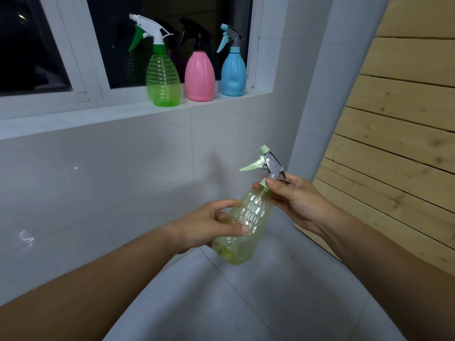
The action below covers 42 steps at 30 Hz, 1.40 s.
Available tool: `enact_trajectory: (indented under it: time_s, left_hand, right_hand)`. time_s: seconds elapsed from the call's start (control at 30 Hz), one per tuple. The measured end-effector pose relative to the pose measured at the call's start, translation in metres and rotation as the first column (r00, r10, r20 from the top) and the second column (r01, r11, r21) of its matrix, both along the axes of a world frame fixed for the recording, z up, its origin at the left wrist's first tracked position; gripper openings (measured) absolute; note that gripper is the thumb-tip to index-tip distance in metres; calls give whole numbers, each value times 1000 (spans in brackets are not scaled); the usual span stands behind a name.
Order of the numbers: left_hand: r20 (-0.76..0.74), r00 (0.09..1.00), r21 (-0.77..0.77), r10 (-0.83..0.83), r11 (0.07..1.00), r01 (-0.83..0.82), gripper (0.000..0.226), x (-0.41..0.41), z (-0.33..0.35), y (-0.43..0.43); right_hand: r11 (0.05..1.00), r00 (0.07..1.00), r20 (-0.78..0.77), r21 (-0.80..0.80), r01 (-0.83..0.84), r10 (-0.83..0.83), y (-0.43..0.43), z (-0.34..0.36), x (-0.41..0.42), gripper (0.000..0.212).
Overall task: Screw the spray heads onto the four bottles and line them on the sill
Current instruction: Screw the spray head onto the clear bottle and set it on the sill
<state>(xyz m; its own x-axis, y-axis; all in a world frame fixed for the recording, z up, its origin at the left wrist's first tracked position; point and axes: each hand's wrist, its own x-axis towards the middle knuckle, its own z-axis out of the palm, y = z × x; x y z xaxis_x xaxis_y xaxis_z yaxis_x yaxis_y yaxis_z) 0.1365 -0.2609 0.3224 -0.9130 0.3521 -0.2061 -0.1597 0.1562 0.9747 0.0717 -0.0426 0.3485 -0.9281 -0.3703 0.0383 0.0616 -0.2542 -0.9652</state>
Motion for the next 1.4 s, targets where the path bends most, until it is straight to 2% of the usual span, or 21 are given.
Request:
enact_trajectory:
  time_s: [0.17,0.33,0.43,0.5,0.53,0.6,0.67,0.77,0.93,1.03,1.13,1.23,1.33,1.4]
  left_hand:
    - [-91,991,-22,98,995,-100,64,-2,-4,7]
    - [-108,987,-50,122,991,-128,65,-4,-5,10]
    - [-91,981,-41,173,983,-177,63,-4,-3,10]
    - [-82,973,21,214,977,-213,56,-3,2,10]
    - [-85,967,62,241,970,-236,54,-3,6,10]
    - [-99,950,143,296,949,-281,54,-2,15,8]
    - [-113,935,212,337,927,-308,50,0,26,6]
    - [-134,912,303,387,893,-334,32,2,48,-6]
    - [-284,804,324,523,841,-433,28,2,95,-51]
    - [-390,705,266,592,805,-530,35,-5,125,-89]
    - [-465,631,233,621,773,-590,35,-16,153,-125]
    - [-486,599,217,636,752,-622,27,-30,173,-155]
    - [-459,589,194,665,722,-664,31,-43,180,-180]
    - [-452,572,192,685,701,-687,26,-50,181,-193]
  right_hand:
    - [989,988,-37,2,150,-150,-9,-3,2,4]
    - [980,980,-33,20,196,-196,-12,-2,3,3]
    - [982,983,14,-29,184,-184,-14,2,5,22]
    - [988,987,40,14,154,-154,-16,4,8,40]
    - [987,989,24,81,141,-144,-17,4,12,43]
    - [977,995,-37,189,100,-95,-21,6,19,38]
    - [972,994,-112,230,45,-20,-29,10,25,30]
    - [958,963,-270,280,65,14,-45,30,26,33]
    - [941,889,-454,323,106,56,-102,81,9,33]
    - [943,882,-469,313,113,50,-149,111,-6,43]
    - [953,869,-491,287,101,56,-191,135,-18,37]
    - [958,852,-521,269,102,56,-227,150,-31,25]
    - [952,840,-538,288,109,66,-258,155,-46,29]
    - [944,825,-562,301,133,63,-274,155,-53,32]
